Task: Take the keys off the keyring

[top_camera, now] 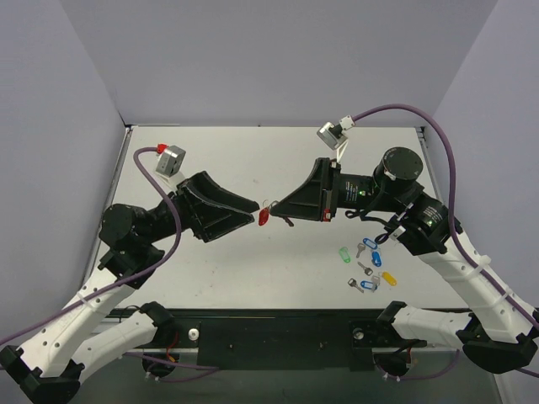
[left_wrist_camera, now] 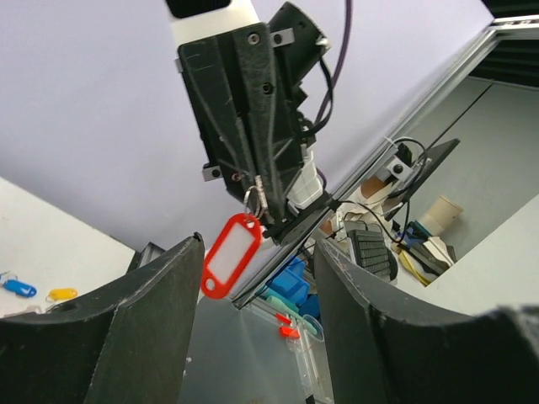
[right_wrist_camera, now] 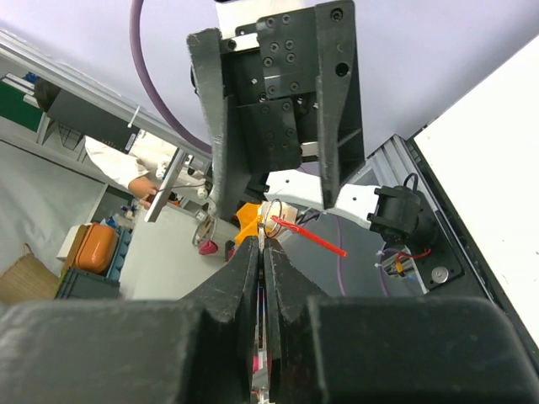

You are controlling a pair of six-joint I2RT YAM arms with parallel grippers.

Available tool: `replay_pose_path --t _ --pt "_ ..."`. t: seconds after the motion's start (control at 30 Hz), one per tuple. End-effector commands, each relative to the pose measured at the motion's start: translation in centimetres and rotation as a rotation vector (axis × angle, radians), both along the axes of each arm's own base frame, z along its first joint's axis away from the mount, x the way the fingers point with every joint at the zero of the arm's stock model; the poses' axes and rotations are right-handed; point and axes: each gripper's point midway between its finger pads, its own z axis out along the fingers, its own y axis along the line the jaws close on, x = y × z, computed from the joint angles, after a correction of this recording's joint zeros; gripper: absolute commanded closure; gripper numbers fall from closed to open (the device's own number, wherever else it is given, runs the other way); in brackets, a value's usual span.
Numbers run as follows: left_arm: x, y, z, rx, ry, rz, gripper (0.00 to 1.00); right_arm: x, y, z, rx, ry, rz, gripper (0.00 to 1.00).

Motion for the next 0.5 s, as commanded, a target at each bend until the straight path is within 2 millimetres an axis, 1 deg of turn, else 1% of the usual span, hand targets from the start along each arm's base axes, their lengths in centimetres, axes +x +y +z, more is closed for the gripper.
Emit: replay_pose_path --t 0.0,0.27,0.47 --pt "-0.8 1.0 2.4 -0.105 -0.068 -0.003 0.35 -0.7 -0.4 1.9 0.074 -0.051 0.025 1.0" --pt "-0.1 0.4 2.3 -0.116 -0.033 -0.014 0.37 -0.7 -0.3 2.1 0.092 -0.045 0.024 1.0" --pt "0.3 0.2 2.0 -0.103 -0.025 -0.005 0.44 -0.7 -0.2 2.0 0.092 -0.043 0.026 1.0"
